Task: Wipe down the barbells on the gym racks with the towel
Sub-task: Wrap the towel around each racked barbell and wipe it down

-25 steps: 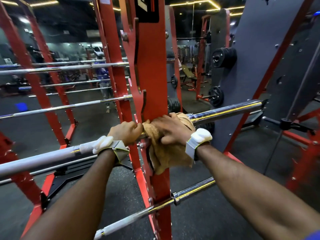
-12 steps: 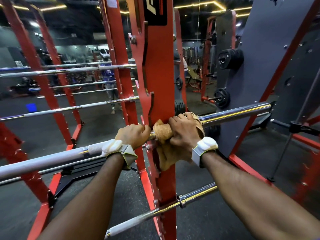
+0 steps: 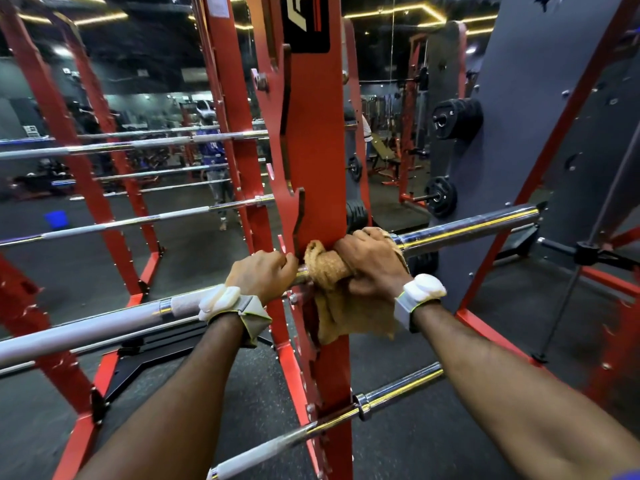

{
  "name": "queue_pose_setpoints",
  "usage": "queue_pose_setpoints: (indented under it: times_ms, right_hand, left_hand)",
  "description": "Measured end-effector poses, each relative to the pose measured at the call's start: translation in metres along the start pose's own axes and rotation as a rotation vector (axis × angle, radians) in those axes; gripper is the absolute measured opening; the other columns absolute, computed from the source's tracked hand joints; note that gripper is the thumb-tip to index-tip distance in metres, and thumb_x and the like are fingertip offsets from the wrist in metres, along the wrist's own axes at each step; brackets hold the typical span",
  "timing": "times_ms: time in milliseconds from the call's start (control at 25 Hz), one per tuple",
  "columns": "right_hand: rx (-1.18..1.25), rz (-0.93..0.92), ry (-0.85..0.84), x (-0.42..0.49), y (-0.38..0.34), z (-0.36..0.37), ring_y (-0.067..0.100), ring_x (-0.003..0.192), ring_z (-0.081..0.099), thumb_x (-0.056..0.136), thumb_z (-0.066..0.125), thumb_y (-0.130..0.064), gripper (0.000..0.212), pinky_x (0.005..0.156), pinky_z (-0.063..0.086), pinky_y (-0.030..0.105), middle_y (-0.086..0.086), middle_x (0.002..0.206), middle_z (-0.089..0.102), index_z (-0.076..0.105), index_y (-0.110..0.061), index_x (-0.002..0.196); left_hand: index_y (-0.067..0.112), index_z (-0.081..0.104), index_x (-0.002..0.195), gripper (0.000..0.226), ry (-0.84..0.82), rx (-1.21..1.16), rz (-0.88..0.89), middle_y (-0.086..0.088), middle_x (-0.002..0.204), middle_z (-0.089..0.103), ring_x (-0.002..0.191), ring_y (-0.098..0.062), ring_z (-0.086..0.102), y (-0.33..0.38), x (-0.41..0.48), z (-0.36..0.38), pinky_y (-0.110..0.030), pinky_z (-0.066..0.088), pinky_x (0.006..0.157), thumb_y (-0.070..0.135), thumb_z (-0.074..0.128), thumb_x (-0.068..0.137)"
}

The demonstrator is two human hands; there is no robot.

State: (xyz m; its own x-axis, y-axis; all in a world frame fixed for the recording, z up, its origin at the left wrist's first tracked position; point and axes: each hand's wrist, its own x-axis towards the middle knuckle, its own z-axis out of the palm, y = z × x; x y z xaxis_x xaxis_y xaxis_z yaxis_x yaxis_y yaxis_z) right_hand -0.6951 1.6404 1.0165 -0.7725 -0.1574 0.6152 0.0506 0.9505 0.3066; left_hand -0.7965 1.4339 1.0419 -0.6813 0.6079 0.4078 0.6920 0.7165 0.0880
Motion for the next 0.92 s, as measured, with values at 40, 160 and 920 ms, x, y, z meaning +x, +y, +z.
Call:
queue_pose_setpoints:
  times_ms: [40,160,920]
  right_hand:
    - [0.027,-0.014,-0.027,-0.002,0.010,-0.003,0.027,0.081,0.056,0.049,0.058,-0.035,0.048,0.087,0.045,0.042,0.003,0.085,0.058,0.057,-0.015,0.093]
    - [0.092,-0.009,-0.068,-0.004,0.017,-0.008,0.026,0.084,0.060,0.046,0.063,-0.028,0.053,0.091,0.047,0.042,0.001,0.086,0.062,0.061,-0.014,0.098]
    - [0.347,0.303,0.135,-0.046,0.008,-0.083,0.019,0.091,0.067,0.049,0.055,-0.018,0.052,0.084,0.046,0.042,-0.008,0.098,0.074,0.073,-0.020,0.099]
  left_hand:
    - [0.010,0.064,0.083,0.053,0.005,-0.004,0.003,-0.009,0.090,0.069,0.090,-0.034,0.065,0.000,-0.001,0.000,-0.037,0.052,0.078,0.048,0.031,0.099]
    - [0.009,0.064,0.081,0.053,0.012,-0.011,-0.008,-0.009,0.086,0.068,0.087,-0.035,0.065,0.002,-0.001,-0.001,-0.035,0.049,0.073,0.048,0.033,0.098]
    - [0.016,0.061,0.068,0.033,0.481,-0.431,0.310,0.002,0.067,0.062,0.070,-0.026,0.062,0.029,-0.019,0.009,-0.041,0.046,0.067,0.033,0.050,0.094]
